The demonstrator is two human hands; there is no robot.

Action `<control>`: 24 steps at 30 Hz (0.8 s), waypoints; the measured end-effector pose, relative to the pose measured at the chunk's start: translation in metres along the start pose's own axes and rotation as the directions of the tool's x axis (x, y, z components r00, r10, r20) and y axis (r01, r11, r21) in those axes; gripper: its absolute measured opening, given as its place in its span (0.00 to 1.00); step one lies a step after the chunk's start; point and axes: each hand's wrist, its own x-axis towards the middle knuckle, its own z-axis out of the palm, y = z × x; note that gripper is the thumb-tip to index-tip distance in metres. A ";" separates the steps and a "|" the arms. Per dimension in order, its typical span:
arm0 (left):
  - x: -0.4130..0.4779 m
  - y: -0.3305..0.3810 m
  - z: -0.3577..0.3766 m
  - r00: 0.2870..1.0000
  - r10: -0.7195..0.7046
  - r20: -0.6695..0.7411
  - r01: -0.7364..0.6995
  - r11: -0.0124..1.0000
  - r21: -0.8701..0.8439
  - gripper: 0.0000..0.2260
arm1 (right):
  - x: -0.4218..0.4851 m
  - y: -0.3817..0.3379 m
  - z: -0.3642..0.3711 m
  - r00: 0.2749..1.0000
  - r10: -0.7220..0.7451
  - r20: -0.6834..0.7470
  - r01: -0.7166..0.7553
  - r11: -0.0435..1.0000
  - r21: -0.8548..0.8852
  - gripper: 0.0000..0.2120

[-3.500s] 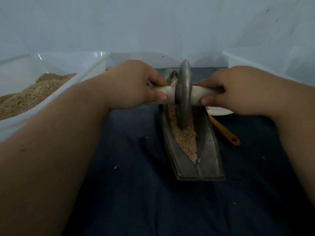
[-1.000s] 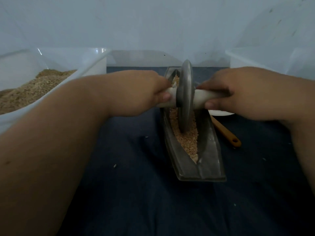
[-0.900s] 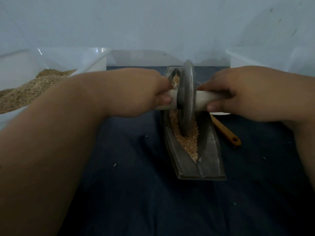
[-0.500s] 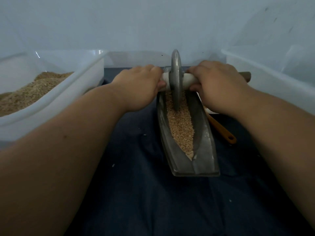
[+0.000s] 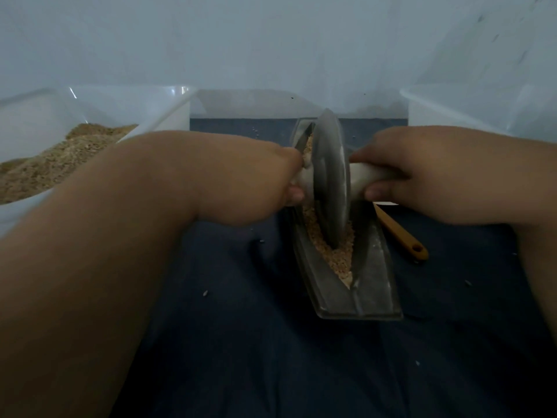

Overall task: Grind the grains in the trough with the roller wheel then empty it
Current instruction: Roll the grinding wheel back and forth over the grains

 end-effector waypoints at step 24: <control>0.010 -0.001 0.013 0.995 -0.034 -0.096 0.037 0.999 0.028 0.11 | 0.006 0.007 0.009 0.998 0.029 -0.051 -0.030 0.999 -0.017 0.23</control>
